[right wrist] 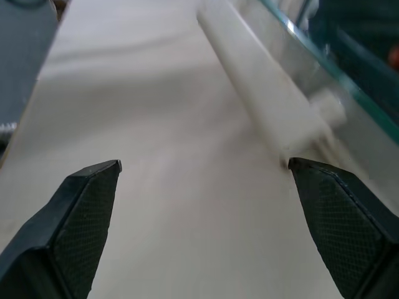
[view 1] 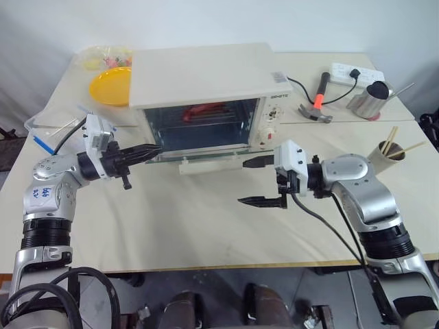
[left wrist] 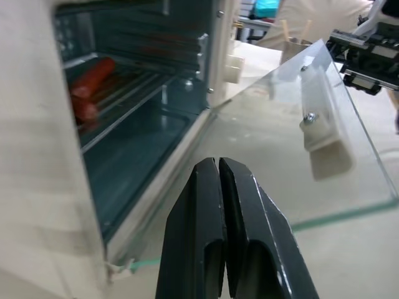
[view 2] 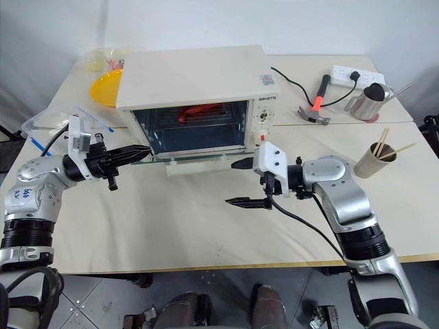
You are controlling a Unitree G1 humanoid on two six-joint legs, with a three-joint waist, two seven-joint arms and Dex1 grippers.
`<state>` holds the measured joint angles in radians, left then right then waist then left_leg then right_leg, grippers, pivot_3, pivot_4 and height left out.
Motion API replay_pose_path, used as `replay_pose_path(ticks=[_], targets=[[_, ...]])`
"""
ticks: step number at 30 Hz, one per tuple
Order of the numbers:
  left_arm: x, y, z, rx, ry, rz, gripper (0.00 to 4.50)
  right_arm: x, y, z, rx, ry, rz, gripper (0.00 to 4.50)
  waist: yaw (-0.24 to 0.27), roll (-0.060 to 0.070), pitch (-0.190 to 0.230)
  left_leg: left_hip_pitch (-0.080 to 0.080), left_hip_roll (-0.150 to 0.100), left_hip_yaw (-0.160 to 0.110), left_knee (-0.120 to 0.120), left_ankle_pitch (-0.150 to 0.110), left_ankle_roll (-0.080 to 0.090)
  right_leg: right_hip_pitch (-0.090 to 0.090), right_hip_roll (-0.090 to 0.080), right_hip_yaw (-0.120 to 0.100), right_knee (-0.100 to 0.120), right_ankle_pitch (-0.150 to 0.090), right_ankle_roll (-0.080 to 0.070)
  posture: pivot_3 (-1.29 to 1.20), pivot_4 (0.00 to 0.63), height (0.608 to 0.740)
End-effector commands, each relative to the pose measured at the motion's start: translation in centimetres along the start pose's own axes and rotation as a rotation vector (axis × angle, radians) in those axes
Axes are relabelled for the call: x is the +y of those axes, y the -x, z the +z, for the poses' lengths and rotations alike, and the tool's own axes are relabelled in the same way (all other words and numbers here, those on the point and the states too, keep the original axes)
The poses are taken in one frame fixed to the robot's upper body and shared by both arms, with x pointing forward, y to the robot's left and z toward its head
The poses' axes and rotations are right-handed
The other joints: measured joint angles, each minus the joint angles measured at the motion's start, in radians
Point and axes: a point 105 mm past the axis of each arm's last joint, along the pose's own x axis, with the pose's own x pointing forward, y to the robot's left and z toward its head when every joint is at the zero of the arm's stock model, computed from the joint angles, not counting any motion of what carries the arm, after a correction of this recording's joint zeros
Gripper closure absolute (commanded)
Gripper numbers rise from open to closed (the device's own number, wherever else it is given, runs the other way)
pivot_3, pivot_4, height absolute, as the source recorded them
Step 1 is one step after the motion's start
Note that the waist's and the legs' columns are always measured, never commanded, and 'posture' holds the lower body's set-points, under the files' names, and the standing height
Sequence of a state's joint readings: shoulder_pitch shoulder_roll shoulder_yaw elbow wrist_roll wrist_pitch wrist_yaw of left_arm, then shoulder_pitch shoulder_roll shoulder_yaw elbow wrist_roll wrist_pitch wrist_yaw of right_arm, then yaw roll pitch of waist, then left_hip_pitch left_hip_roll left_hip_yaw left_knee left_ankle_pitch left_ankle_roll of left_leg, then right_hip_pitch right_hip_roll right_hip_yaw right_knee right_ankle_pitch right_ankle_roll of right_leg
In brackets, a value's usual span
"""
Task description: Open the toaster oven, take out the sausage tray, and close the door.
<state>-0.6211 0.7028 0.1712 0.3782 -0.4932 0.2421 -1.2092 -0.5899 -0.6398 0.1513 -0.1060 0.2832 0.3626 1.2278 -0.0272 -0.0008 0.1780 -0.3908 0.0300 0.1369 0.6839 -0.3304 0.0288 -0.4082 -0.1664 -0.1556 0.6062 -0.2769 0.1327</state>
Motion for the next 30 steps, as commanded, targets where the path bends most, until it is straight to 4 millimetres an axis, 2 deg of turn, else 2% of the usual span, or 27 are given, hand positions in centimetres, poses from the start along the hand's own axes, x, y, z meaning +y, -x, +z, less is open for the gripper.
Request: replay_pose_path(ticks=[1,3,5,7,13,17,19,23,27,30], targets=[[-0.2,-0.5,0.1,0.015,-0.026,-0.040,4.38,0.5,1.5,-1.3,0.125,0.010,0.007,0.00,0.001,0.000,0.000,0.000,0.000,0.001,0.000,0.000,0.000,0.000,0.000,0.000,0.000,0.000,0.000,0.00,0.150,0.740],[-0.4,-0.8,-0.3,0.028,-0.024,-0.060,4.38,0.9,2.5,-2.0,0.180,0.000,0.024,0.00,0.000,0.000,0.000,0.000,0.000,0.002,0.000,0.000,0.000,0.000,0.000,0.001,0.000,0.000,0.000,0.00,0.150,0.740],[-0.8,-1.2,-1.5,0.087,-0.029,-0.083,4.38,1.7,4.7,-2.4,0.240,-0.020,0.070,0.00,0.003,-0.001,0.000,0.000,0.000,0.002,0.001,0.000,0.000,0.000,0.000,0.001,0.000,0.000,0.000,0.00,0.150,0.740],[-1.2,-1.5,-2.7,0.145,-0.024,-0.107,4.38,1.6,5.9,-1.8,0.238,-0.013,0.073,0.00,0.003,-0.001,0.001,0.000,0.000,0.003,0.001,0.000,0.000,0.000,0.000,0.002,-0.001,0.000,0.000,0.00,0.150,0.740],[-1.6,-1.8,-4.8,0.286,-0.059,-0.137,4.38,-0.4,5.9,0.9,0.158,0.032,0.024,0.00,-0.005,-0.002,0.001,0.002,0.001,0.005,0.001,0.000,0.001,-0.001,0.000,0.003,0.000,0.000,-0.002,0.00,0.150,0.740],[-1.7,-1.7,-5.8,0.371,-0.130,-0.152,4.38,-3.1,3.8,3.7,0.049,0.110,-0.097,0.00,-0.003,-0.002,0.001,0.003,0.002,0.006,0.001,0.000,0.001,-0.003,0.000,0.005,0.001,0.000,-0.002,0.00,0.150,0.740],[-1.4,-1.7,-6.2,0.402,-0.186,-0.133,4.38,-4.4,2.0,4.1,0.038,0.125,-0.168,0.00,-0.002,-0.002,0.001,0.003,0.002,0.006,0.001,0.000,0.001,-0.003,0.000,0.005,0.002,0.000,-0.002,0.00,0.150,0.740],[-1.3,-1.7,-6.5,0.423,-0.273,-0.117,4.38,-5.5,-1.2,4.7,0.011,0.171,-0.218,0.00,-0.001,-0.002,0.000,0.003,0.002,0.007,0.001,0.000,0.001,-0.003,-0.001,0.005,0.004,0.000,-0.002,0.00,0.150,0.740],[-1.1,-2.2,-4.5,0.246,-0.314,0.002,4.38,-6.2,-5.0,5.5,0.005,0.269,-0.278,0.00,-0.004,-0.002,0.000,0.003,0.001,0.008,0.001,0.000,0.001,-0.004,-0.001,0.005,0.005,0.000,-0.002,0.00,0.150,0.740],[-1.1,-1.6,-1.5,-0.016,-0.255,0.189,4.38,-8.4,-7.5,5.1,0.091,0.381,-0.431,0.00,-0.015,-0.002,0.000,0.003,0.002,0.007,0.001,0.000,0.001,-0.006,-0.001,0.007,0.007,0.000,-0.002,0.00,0.150,0.740]])
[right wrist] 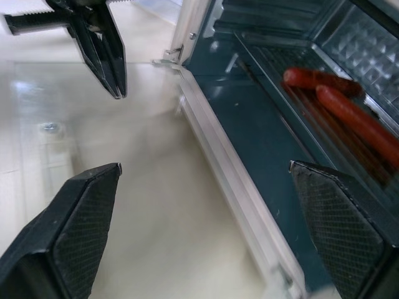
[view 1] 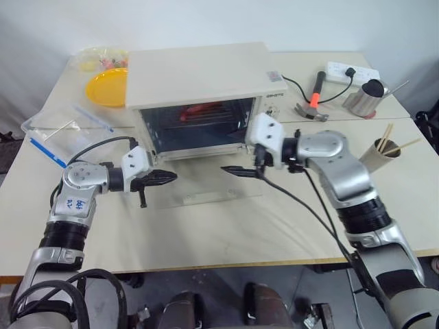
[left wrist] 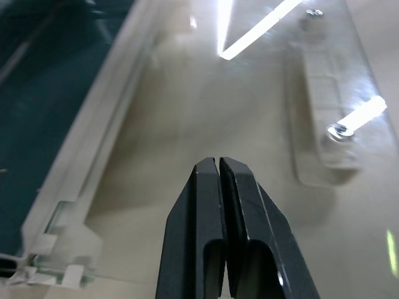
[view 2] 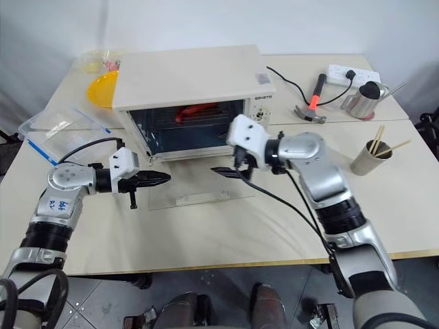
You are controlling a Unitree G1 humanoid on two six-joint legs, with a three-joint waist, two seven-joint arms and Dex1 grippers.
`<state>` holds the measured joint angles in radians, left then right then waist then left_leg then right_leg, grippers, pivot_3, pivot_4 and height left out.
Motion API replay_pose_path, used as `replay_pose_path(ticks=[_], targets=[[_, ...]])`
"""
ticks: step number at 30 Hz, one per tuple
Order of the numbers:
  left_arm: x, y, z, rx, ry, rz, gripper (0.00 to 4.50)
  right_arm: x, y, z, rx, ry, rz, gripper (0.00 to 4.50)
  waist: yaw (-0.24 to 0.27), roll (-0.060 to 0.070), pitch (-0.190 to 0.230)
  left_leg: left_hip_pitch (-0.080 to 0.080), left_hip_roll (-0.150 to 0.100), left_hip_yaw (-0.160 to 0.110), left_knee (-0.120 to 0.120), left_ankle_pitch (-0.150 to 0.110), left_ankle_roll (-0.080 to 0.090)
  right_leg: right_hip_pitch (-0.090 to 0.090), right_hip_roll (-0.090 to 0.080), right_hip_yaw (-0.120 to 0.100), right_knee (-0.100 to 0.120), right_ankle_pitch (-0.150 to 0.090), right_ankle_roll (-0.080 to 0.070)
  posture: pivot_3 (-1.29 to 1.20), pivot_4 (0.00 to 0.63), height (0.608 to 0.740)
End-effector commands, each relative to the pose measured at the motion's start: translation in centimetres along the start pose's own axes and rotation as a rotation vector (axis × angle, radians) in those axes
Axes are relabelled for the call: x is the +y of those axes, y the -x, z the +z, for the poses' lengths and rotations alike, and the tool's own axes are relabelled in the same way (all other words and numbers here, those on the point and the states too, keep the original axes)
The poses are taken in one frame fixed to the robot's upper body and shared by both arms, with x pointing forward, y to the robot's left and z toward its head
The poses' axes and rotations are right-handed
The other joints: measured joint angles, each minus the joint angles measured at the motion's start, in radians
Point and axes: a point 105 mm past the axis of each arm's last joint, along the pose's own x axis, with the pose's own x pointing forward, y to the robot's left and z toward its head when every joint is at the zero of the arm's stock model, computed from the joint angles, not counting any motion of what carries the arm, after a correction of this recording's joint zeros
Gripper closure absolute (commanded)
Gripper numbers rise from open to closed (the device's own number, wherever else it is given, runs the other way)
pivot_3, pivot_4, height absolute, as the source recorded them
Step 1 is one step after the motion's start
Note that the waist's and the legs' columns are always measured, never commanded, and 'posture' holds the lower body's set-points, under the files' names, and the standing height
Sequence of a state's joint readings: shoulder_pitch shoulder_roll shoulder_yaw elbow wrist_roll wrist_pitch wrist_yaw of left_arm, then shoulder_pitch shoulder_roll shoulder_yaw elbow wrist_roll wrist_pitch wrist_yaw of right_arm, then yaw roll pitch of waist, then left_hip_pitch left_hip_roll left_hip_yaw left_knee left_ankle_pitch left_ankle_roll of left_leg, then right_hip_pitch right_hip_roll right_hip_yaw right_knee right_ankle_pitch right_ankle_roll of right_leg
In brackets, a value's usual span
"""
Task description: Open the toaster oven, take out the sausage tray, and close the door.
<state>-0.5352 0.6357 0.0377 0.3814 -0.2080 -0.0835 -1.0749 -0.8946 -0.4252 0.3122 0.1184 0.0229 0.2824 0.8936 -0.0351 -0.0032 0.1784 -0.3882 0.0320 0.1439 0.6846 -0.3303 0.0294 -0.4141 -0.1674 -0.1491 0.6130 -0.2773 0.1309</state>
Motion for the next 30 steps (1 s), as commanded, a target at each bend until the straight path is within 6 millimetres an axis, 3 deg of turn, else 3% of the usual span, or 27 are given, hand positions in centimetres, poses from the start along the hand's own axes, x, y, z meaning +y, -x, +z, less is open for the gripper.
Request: replay_pose_path(ticks=[1,3,6,13,18,25,30], targets=[[1.1,2.0,4.0,-0.272,0.058,0.243,4.38,-2.6,-2.6,0.1,0.091,0.214,-0.212,0.00,-0.014,0.000,0.000,0.000,0.001,-0.001,0.000,0.000,0.000,-0.001,0.000,0.000,0.000,0.000,0.000,0.00,0.150,0.740],[0.8,2.6,4.1,-0.306,0.120,0.310,4.22,-3.5,-3.2,-0.1,0.139,0.303,-0.259,0.00,-0.019,-0.001,0.000,-0.001,0.001,-0.006,0.000,0.000,0.000,-0.001,-0.001,0.001,0.002,0.000,0.000,0.00,0.150,0.740],[-0.2,3.8,4.8,-0.415,0.206,0.379,3.55,-4.8,-4.3,-0.7,0.209,0.379,-0.308,0.00,-0.022,-0.001,0.000,-0.001,0.001,-0.008,0.000,0.000,0.000,-0.001,-0.001,0.001,0.004,0.000,0.000,0.00,0.150,0.740],[-2.4,5.9,4.9,-0.563,0.279,0.548,1.44,-5.8,-7.0,-1.1,0.287,0.501,-0.361,0.00,-0.026,-0.001,0.000,0.001,0.002,-0.008,0.000,0.000,0.000,0.000,-0.002,0.001,0.004,0.000,0.000,0.00,0.150,0.740],[-3.0,7.2,4.0,-0.553,0.287,0.661,0.03,-5.5,-8.5,-0.3,0.281,0.571,-0.363,0.00,-0.025,-0.001,0.000,0.000,0.003,-0.008,0.000,0.000,0.000,0.000,-0.002,0.001,0.004,0.000,0.000,0.00,0.150,0.740],[-2.7,7.4,3.8,-0.542,0.279,0.695,0.01,-4.3,-9.5,-1.0,0.329,0.634,-0.304,0.00,-0.023,-0.001,0.000,0.000,0.003,-0.008,0.000,0.000,0.000,0.000,-0.002,0.002,0.004,0.000,0.000,0.00,0.150,0.740],[-2.6,7.4,4.0,-0.543,0.277,0.697,0.00,-4.2,-9.5,-1.5,0.368,0.649,-0.313,1.23,-0.025,-0.001,0.000,0.000,0.004,-0.008,0.000,0.000,0.000,0.000,-0.002,0.001,0.004,0.000,0.000,0.00,0.150,0.740]])
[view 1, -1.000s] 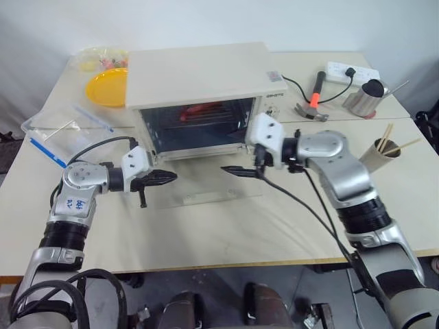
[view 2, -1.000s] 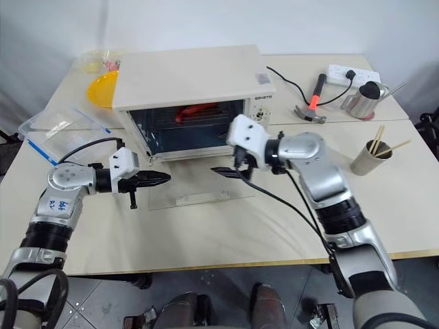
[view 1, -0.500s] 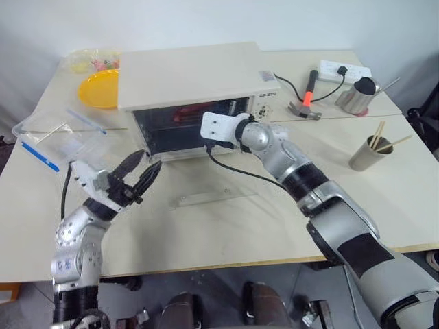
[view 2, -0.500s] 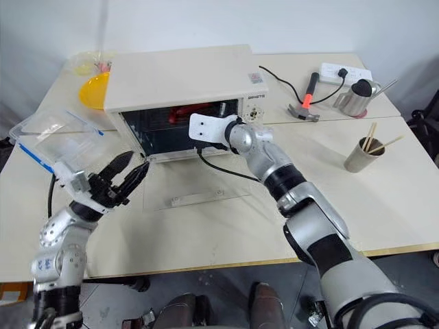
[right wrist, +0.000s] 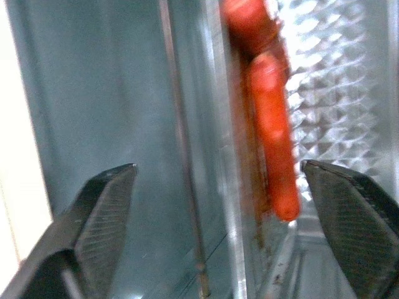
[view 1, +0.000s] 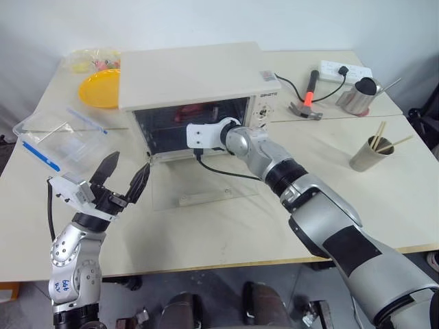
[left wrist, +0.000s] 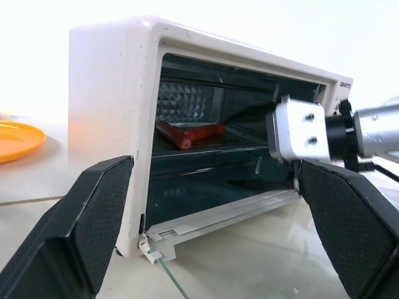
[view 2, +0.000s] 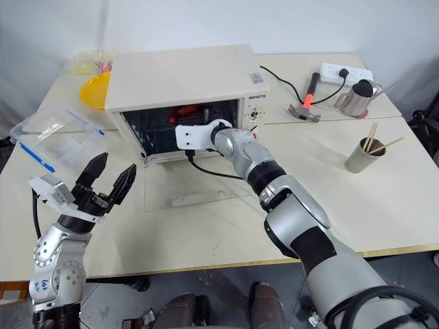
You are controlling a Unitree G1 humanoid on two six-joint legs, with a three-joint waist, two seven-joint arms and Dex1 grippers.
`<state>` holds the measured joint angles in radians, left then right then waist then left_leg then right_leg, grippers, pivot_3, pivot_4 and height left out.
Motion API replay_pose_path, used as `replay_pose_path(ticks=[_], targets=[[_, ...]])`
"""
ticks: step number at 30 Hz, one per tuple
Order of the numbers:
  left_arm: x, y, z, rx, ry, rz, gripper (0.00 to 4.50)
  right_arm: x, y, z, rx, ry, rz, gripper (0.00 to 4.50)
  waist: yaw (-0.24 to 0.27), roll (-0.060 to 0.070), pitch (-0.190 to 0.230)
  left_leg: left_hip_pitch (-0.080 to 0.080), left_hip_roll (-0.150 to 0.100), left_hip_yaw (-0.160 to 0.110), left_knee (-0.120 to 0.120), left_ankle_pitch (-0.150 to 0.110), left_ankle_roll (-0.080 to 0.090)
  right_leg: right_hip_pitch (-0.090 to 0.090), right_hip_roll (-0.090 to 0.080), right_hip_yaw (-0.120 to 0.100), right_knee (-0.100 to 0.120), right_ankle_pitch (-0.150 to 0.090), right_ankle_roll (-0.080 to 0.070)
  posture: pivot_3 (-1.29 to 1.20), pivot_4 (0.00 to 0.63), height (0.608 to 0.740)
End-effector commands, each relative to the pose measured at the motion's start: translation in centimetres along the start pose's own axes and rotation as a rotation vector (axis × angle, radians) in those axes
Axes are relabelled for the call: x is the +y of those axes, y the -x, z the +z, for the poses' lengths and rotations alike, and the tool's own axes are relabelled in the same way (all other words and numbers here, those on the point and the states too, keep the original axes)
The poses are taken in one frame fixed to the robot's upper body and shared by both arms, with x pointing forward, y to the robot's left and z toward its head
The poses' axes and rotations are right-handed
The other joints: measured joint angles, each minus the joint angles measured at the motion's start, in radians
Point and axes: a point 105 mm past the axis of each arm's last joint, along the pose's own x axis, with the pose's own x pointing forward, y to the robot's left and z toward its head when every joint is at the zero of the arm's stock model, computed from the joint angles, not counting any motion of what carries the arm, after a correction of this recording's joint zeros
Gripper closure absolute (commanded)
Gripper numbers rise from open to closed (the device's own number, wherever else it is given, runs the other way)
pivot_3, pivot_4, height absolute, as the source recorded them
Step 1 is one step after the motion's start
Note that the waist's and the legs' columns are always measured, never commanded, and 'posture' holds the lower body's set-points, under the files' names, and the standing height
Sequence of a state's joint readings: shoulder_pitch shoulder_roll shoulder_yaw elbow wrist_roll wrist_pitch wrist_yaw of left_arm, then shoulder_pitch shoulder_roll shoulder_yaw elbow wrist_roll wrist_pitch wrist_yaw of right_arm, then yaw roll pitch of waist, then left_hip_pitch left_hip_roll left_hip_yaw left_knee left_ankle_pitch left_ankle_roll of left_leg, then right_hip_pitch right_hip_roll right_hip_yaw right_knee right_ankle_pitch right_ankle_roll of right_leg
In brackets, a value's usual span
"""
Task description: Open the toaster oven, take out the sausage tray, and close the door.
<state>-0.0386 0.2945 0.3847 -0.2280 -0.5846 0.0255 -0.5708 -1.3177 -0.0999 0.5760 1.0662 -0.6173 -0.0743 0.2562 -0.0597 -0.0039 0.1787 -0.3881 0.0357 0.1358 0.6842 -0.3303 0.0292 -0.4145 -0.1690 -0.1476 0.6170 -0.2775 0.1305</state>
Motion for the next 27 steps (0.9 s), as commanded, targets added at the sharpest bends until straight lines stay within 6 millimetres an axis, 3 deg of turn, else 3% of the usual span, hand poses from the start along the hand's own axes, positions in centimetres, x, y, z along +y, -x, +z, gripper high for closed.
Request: replay_pose_path(ticks=[1,7,10,27], targets=[[-0.2,-0.4,1.3,-0.039,-0.041,-0.020,0.00,-0.9,-0.1,0.9,-0.004,0.037,-0.040,1.60,0.000,0.000,0.000,0.000,0.000,0.000,0.000,0.000,0.000,0.000,0.000,0.000,0.000,0.000,0.000,0.00,0.150,0.740],[-0.7,-0.8,1.1,-0.018,0.007,-0.066,0.00,-1.7,0.1,1.3,0.003,0.180,-0.120,3.72,-0.001,0.000,0.000,0.000,0.000,0.000,0.000,0.000,0.000,0.000,0.000,0.000,0.000,0.000,0.000,0.00,0.150,0.740],[-0.6,-1.0,1.0,-0.010,0.011,-0.075,0.00,-1.8,0.2,1.6,-0.001,0.233,-0.149,4.48,0.000,0.000,0.000,0.000,0.001,0.000,0.000,0.000,0.000,0.000,0.000,0.000,0.000,0.000,0.000,0.00,0.150,0.740],[-0.7,-3.3,0.7,-0.007,0.034,-0.140,0.00,-1.1,2.8,3.0,-0.048,0.265,-0.177,4.48,-0.002,0.000,0.000,-0.001,0.001,0.002,-0.002,0.000,0.000,0.000,0.002,0.000,-0.005,0.000,0.000,0.00,0.150,0.740]])
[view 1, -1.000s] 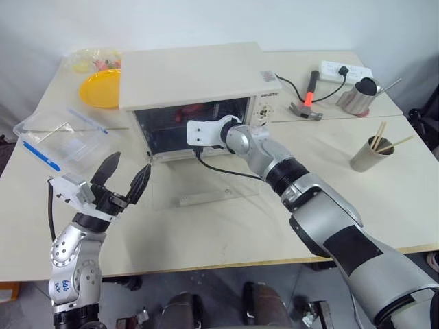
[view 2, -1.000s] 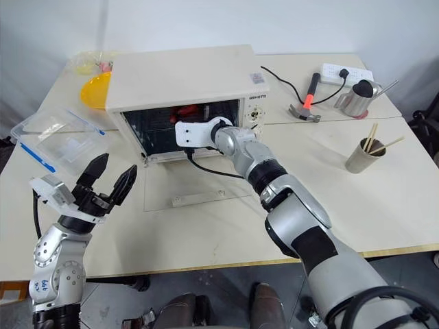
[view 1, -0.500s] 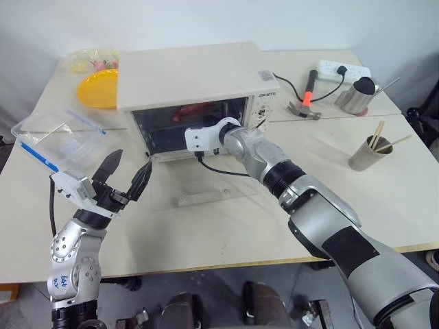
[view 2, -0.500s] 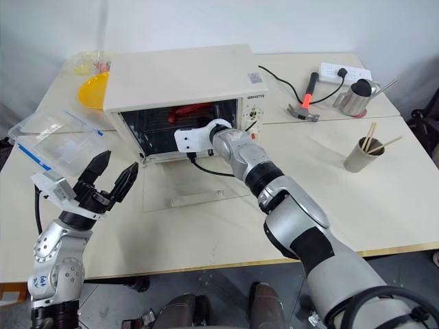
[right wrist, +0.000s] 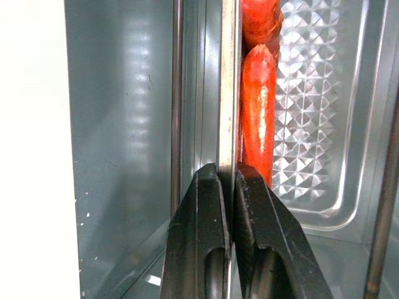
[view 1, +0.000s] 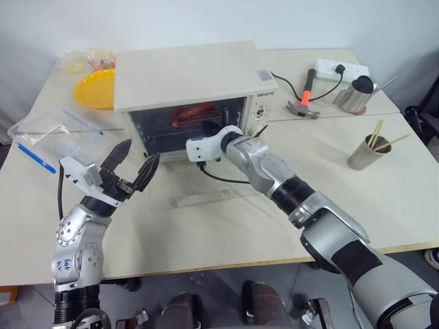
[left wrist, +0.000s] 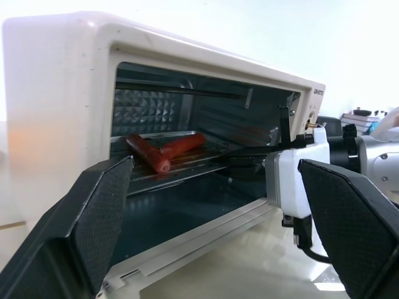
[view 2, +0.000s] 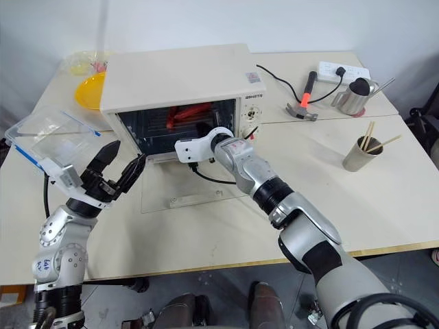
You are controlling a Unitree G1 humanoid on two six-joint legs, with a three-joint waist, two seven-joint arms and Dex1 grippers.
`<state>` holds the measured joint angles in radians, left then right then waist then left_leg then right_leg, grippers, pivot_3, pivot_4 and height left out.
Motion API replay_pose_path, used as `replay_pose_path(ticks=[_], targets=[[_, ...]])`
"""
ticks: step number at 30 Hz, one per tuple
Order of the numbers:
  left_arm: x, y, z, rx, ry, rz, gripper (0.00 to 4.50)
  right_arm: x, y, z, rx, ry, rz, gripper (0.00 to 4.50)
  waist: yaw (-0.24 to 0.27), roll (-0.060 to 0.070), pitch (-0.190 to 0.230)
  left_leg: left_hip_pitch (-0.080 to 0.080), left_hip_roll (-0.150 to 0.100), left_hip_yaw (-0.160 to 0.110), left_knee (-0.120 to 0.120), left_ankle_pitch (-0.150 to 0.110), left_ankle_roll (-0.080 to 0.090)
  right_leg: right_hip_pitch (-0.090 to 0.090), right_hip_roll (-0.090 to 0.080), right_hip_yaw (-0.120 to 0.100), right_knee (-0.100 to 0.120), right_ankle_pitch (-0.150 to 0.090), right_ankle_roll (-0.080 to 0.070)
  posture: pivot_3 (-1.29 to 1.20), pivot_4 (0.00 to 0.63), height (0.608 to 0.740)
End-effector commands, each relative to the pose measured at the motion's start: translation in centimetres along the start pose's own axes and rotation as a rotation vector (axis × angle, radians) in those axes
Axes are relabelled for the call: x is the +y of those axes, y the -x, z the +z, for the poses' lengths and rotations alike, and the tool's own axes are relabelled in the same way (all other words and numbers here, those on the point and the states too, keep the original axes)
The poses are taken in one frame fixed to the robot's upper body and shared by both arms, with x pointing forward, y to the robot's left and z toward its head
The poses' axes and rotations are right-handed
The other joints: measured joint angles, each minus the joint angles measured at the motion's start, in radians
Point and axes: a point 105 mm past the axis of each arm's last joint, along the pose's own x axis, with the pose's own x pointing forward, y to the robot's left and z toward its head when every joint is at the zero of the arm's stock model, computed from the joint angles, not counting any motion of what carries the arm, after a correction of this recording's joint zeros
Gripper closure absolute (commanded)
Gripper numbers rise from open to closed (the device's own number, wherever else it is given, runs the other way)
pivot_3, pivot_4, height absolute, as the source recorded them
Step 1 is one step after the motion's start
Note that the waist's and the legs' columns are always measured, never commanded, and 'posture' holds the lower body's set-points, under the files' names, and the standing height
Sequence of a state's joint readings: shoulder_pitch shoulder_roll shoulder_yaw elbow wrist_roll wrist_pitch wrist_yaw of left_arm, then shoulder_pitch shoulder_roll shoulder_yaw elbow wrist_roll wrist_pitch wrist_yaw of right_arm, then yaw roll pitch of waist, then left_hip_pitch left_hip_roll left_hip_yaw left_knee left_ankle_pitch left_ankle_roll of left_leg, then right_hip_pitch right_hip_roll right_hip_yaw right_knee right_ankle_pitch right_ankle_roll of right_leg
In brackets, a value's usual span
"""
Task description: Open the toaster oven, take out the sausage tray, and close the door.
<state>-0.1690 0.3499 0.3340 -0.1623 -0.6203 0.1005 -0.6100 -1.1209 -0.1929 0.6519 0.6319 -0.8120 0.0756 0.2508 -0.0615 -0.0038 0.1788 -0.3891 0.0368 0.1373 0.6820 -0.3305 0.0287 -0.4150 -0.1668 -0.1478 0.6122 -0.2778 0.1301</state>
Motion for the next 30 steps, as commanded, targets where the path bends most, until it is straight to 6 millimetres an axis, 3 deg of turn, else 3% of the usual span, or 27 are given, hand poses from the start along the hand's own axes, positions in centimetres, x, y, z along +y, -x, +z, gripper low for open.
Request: replay_pose_path(ticks=[1,21,30], targets=[[0.0,-0.4,0.6,-0.015,-0.018,-0.020,0.00,-2.3,0.8,1.3,-0.033,0.046,-0.085,4.48,0.000,0.000,0.000,0.000,0.000,0.000,0.000,0.000,0.000,0.000,0.000,0.000,0.000,0.000,0.000,0.00,0.150,0.740],[0.5,0.1,1.1,-0.007,-0.010,-0.015,0.00,-2.2,5.5,1.2,-0.096,0.095,-0.151,4.48,0.009,0.000,0.000,-0.002,-0.004,-0.002,0.000,0.000,0.000,0.000,0.000,-0.002,-0.003,0.000,0.000,0.00,0.150,0.740],[-0.3,-0.8,0.2,0.047,0.028,-0.138,0.00,-2.1,5.7,1.7,-0.122,0.098,-0.144,4.48,0.008,0.000,0.000,-0.002,-0.004,-0.002,0.000,0.000,0.000,0.000,0.000,-0.003,-0.003,0.000,0.000,0.00,0.150,0.740]])
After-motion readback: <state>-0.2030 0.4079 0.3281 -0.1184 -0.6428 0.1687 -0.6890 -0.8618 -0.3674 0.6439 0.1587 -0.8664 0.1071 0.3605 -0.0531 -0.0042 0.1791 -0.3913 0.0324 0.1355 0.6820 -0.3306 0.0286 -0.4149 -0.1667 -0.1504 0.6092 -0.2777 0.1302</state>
